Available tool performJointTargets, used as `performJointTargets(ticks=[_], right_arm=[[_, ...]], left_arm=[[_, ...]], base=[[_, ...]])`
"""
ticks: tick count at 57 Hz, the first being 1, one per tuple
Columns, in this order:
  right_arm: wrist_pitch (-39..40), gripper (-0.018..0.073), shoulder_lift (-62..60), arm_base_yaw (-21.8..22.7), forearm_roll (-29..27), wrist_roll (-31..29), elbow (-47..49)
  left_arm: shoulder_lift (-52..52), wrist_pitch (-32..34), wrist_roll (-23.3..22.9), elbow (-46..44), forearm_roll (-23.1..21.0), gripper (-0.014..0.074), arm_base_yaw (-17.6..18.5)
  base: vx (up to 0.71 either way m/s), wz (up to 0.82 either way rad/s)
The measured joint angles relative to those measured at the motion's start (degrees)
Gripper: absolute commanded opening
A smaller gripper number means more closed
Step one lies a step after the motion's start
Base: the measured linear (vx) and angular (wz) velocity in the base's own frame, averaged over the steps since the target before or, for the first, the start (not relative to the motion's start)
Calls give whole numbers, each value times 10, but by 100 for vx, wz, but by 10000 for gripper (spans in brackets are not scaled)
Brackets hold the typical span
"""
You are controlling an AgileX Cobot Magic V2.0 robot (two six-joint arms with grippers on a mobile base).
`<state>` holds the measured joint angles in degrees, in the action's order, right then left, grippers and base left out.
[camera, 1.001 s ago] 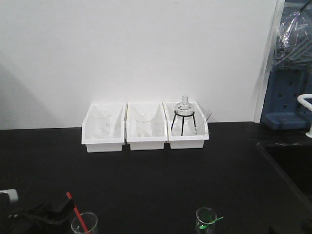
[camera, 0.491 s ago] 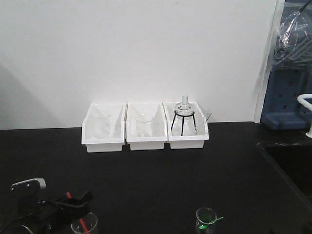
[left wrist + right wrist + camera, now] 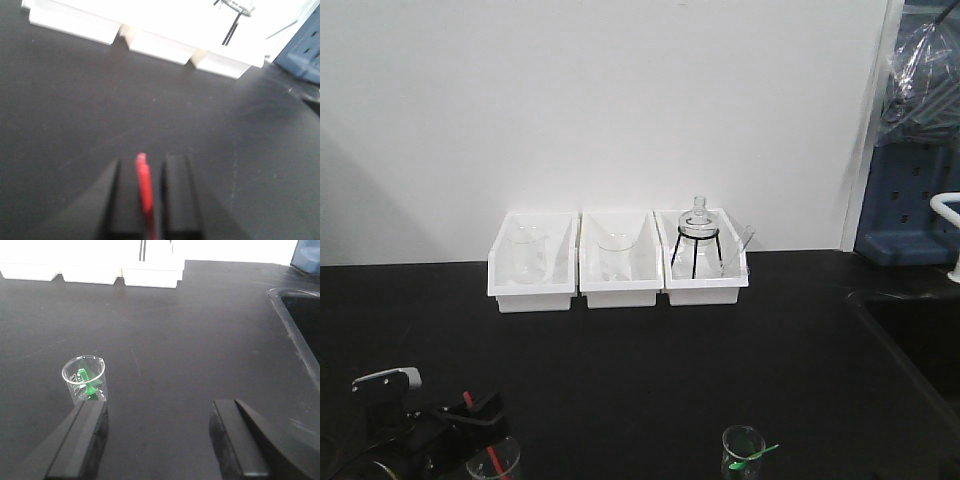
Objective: Sort red and green spoons into left cabinet
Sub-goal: 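Reach the left gripper down to the red spoon in the beaker, then grasp the red spoon with the left gripper, green spoon with right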
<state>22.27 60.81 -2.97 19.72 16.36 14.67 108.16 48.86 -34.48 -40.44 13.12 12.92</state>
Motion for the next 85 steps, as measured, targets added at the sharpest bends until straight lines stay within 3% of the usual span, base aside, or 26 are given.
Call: performJointTargets(ticks=[5,20,31,45,72,85], right_arm=[[11,503,2,0,4,1,0],[127,503,85,0,34,1,1],[288,503,199,0,99,1,1],[394,503,315,0,106,-15,11],[426,503,413,0,132,-22,95],[426,503,460,-28,132,-27,130]], left_arm=[[0,15,0,0,0,-10,0],[0,24,0,0,0,-8,0],[0,23,0,0,0,-8,0],[0,23,0,0,0,-8,0],[0,23,0,0,1,-8,0],[0,23,0,0,2,-8,0]], base=[[0,0],[0,0],[0,0],[0,0],[0,0],[0,0]])
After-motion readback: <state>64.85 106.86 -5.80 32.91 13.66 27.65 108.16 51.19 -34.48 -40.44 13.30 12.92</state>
